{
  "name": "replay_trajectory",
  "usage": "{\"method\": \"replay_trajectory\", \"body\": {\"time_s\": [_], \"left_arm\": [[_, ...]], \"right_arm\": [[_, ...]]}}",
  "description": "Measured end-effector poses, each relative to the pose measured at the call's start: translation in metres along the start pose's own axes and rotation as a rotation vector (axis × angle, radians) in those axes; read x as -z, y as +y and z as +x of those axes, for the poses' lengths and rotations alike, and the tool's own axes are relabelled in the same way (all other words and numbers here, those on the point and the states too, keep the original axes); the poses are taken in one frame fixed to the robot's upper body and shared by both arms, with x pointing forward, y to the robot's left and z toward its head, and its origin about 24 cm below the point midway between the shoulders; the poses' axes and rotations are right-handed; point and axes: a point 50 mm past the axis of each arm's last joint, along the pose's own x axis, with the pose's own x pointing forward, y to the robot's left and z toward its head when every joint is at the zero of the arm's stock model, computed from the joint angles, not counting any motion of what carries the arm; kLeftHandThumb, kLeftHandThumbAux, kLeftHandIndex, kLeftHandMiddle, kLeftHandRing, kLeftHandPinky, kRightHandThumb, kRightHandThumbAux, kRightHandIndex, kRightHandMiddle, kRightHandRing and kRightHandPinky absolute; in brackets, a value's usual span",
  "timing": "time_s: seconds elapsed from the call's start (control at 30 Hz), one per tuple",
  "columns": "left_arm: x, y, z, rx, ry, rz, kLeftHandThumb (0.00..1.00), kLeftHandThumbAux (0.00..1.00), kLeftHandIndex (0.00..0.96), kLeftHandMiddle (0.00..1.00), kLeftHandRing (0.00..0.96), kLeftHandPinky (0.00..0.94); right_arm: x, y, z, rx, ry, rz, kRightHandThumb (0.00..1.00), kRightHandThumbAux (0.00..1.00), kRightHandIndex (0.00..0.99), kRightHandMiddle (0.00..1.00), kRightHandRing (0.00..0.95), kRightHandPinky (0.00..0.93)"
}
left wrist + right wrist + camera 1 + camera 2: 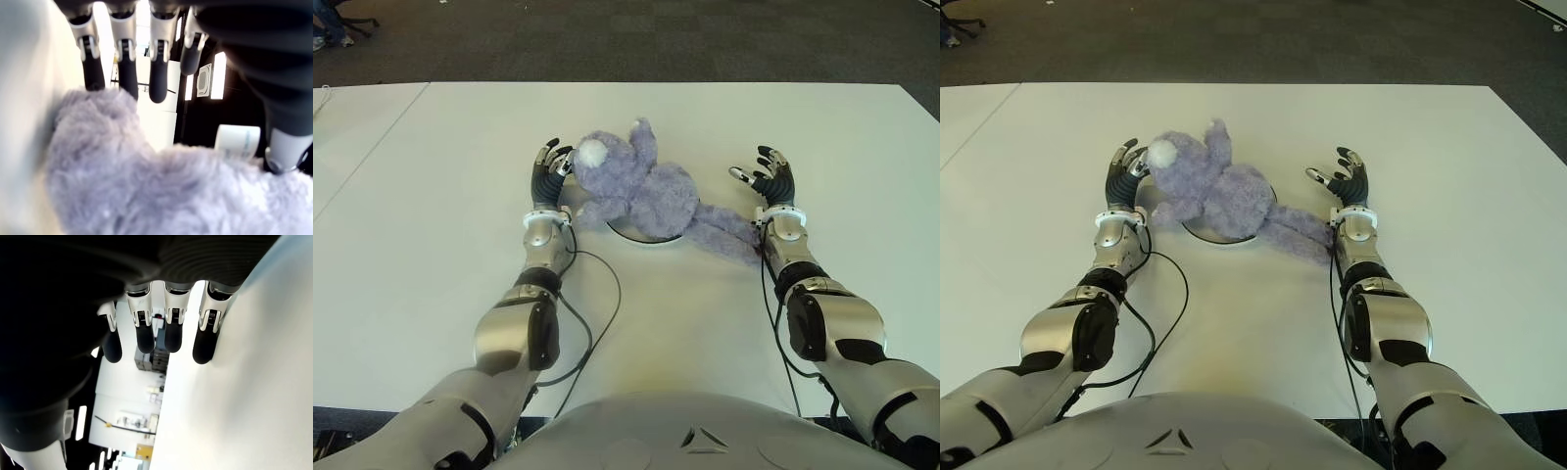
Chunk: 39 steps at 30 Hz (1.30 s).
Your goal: Put the doll into the plate.
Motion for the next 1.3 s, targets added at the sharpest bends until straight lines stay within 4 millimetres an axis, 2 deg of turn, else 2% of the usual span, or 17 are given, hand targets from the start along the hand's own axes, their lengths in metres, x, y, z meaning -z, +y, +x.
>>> {"method": "replay_trajectory", "body": {"time_s": [0.27, 0.57, 0.77, 1.3], "left_arm": [[0.000, 0.000, 0.000, 0.000, 0.000, 0.000, 0.000, 0.569, 0.192, 0.291, 0.305, 0.292], [0.000, 0.000, 0.000, 0.010, -0.002, -0.009, 0.000, 0.566, 0.197, 0.295, 0.309, 0.298], [-0.001, 0.000, 0.000, 0.010, -0.003, -0.010, 0.000, 0.570, 0.197, 0.289, 0.312, 0.318], [-0.001, 0.000, 0.000, 0.013, -0.003, -0.011, 0.000, 0.576, 0.172, 0.277, 0.296, 0.289]], "right_arm": [[-0.001, 0.004, -0.006, -0.005, -0.065, 0.166, 0.000, 0.725, 0.180, 0.174, 0.161, 0.168], [-0.003, 0.000, -0.010, -0.033, -0.134, 0.218, 0.000, 0.641, 0.182, 0.163, 0.146, 0.150], [-0.004, 0.001, -0.011, -0.045, -0.148, 0.216, 0.000, 0.618, 0.183, 0.168, 0.147, 0.139], [-0.002, -0.001, -0.010, -0.089, -0.136, 0.256, 0.000, 0.628, 0.215, 0.215, 0.176, 0.138]]}}
